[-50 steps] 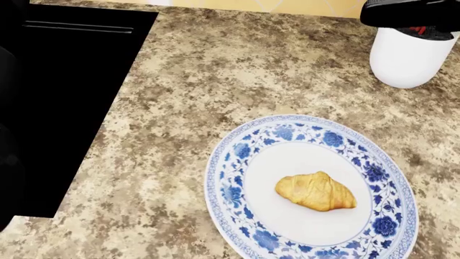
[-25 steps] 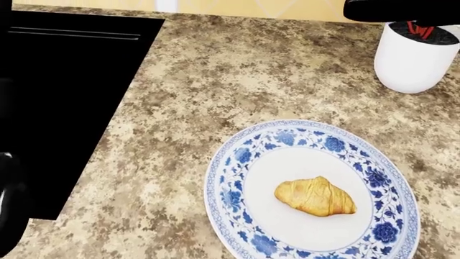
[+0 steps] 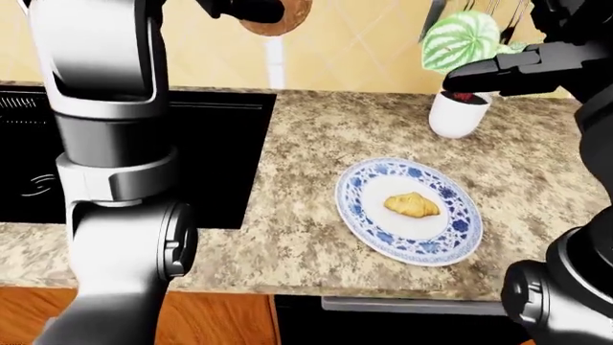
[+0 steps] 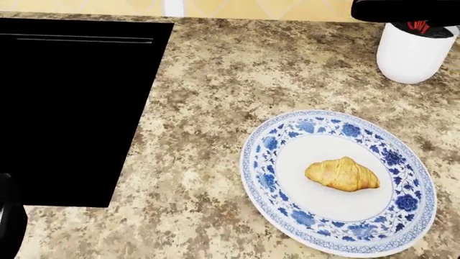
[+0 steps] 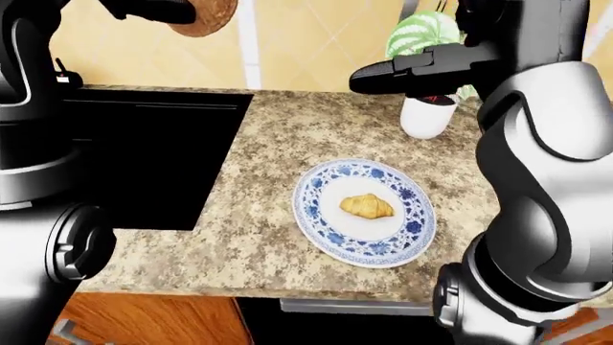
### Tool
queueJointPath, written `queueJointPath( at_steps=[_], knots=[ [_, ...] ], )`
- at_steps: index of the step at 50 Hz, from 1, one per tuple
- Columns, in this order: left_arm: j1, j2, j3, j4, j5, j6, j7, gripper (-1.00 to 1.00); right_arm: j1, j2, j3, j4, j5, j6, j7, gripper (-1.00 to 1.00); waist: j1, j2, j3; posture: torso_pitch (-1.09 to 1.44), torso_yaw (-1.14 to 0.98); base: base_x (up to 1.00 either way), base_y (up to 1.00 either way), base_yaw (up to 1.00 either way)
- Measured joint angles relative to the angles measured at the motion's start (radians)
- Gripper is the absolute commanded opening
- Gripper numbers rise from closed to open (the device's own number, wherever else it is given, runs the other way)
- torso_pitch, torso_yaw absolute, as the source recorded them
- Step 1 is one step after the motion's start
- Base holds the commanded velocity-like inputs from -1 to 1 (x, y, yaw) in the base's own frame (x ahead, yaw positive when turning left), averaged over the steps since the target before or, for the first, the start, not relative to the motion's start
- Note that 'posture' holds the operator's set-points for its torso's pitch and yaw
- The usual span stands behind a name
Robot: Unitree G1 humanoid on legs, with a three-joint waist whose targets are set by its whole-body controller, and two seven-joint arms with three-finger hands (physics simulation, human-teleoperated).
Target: Place the pastries on the plates.
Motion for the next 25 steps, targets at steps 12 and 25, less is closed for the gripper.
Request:
queueJointPath(
  at_steps=[12,25],
  knots=[
    [0.075,-0.018,-0.005,-0.076,0.018,0.020,-0.025,-1.00,0.049,0.029,0.013,-0.006,-0.022,-0.012,0.002,1.00,-0.043,-0.069,0.025,-0.14,-0.01,-0.74,0.04,0.00],
    [0.189,-0.009,0.035,-0.474,-0.020,0.200,-0.001,-1.00,0.124,0.125,0.013,-0.051,-0.051,-0.058,-0.009,1.00,-0.037,0.002,0.072,-0.14,-0.01,-0.06,0.00,0.00]
  ],
)
